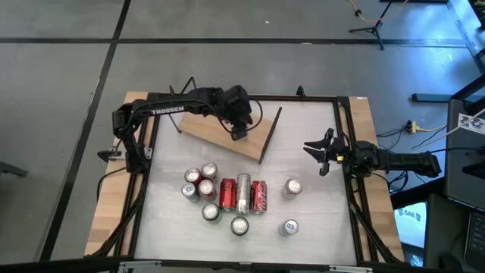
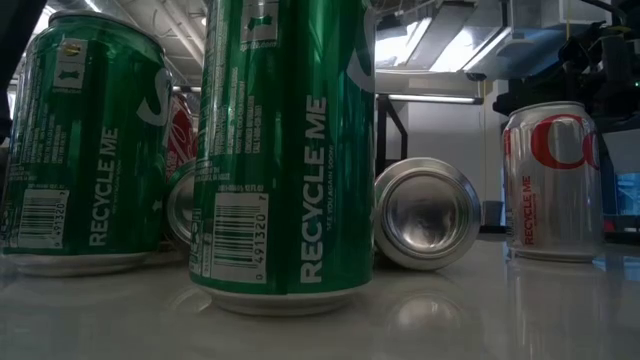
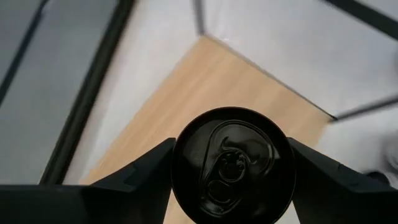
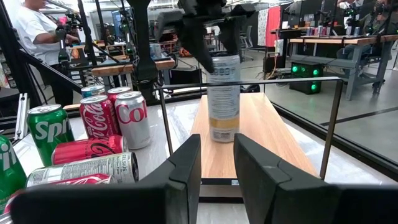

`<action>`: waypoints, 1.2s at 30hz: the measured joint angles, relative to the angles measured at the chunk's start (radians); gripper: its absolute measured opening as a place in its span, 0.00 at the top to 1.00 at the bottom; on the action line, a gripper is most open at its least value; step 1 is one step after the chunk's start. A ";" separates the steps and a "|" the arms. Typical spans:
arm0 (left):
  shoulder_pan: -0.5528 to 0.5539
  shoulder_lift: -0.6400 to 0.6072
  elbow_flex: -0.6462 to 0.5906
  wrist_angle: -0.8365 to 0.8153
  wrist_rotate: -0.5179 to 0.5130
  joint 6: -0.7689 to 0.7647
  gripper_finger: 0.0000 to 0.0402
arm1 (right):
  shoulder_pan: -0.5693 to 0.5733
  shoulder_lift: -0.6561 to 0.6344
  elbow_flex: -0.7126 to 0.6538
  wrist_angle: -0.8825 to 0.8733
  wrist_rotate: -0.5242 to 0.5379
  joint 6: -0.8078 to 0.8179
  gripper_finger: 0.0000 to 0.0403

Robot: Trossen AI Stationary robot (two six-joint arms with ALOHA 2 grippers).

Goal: Place canned beverage on shelf
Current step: Put the left white yellow soda can on the shelf

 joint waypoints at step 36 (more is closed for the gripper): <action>0.057 0.001 -0.001 0.014 0.123 0.506 0.32 | 0.000 0.000 -0.001 0.005 0.001 0.000 0.77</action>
